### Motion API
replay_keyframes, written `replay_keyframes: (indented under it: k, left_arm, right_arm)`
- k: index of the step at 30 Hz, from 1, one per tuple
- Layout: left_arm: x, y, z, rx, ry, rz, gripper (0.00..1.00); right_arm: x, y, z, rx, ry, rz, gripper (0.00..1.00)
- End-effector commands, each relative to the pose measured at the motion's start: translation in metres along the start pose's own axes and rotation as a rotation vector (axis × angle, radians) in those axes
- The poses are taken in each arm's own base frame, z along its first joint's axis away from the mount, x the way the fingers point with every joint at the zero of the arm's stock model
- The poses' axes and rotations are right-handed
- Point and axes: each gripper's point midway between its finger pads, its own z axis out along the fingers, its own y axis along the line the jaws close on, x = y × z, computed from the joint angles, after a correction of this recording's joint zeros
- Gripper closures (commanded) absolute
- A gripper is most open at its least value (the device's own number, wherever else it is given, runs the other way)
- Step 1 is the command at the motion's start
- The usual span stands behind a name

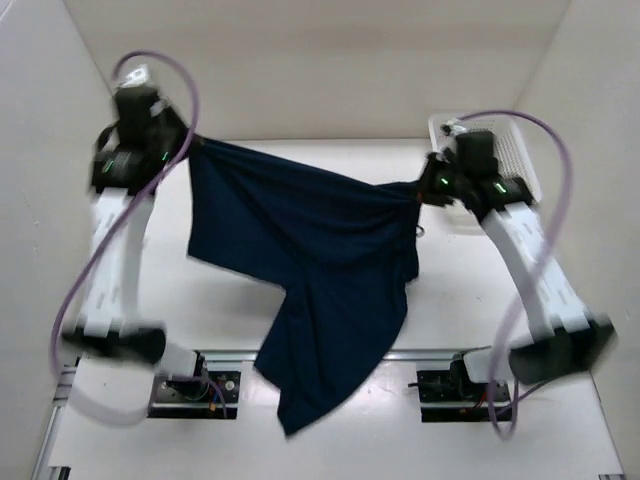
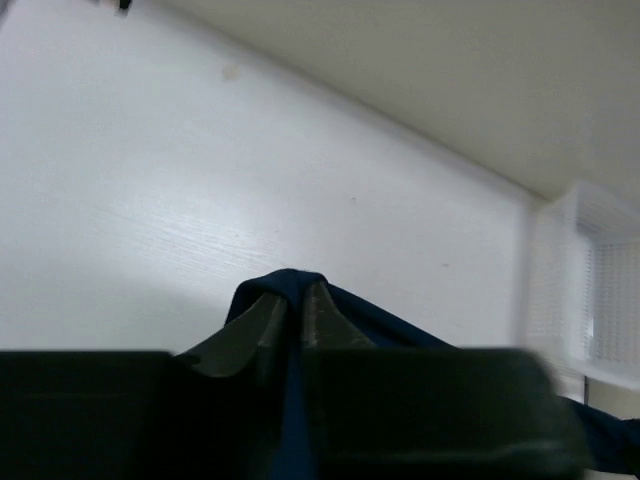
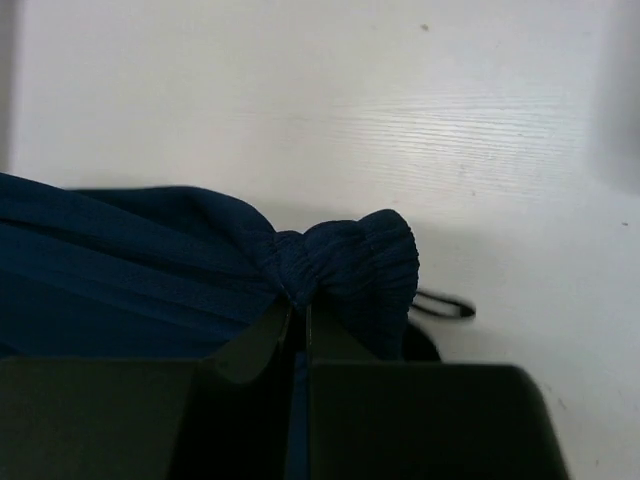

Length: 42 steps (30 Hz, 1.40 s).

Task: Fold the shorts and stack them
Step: Flatten the shorts out

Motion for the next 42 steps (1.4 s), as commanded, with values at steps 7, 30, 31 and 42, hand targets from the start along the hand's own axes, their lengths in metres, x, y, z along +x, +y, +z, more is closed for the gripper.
replay_keyframes:
  k: [7, 30, 31, 42]
  left_arm:
    - [0.074, 0.062, 0.226, -0.214, 0.391, 0.071, 0.01]
    - [0.429, 0.068, -0.019, -0.188, 1.039, 0.213, 0.50]
    - [0.436, 0.079, -0.022, -0.233, 1.049, 0.204, 0.43]
    - [0.463, 0.102, -0.031, -0.279, 1.121, 0.174, 0.42]
  right_arm:
    - [-0.044, -0.068, 0.170, 0.223, 0.081, 0.063, 0.08]
    - [0.195, -0.094, 0.048, 0.185, 0.313, 0.223, 0.19]
    - [0.199, -0.095, 0.046, 0.188, 0.320, 0.224, 0.19]
    - [0.192, -0.093, 0.042, 0.190, 0.307, 0.211, 0.17]
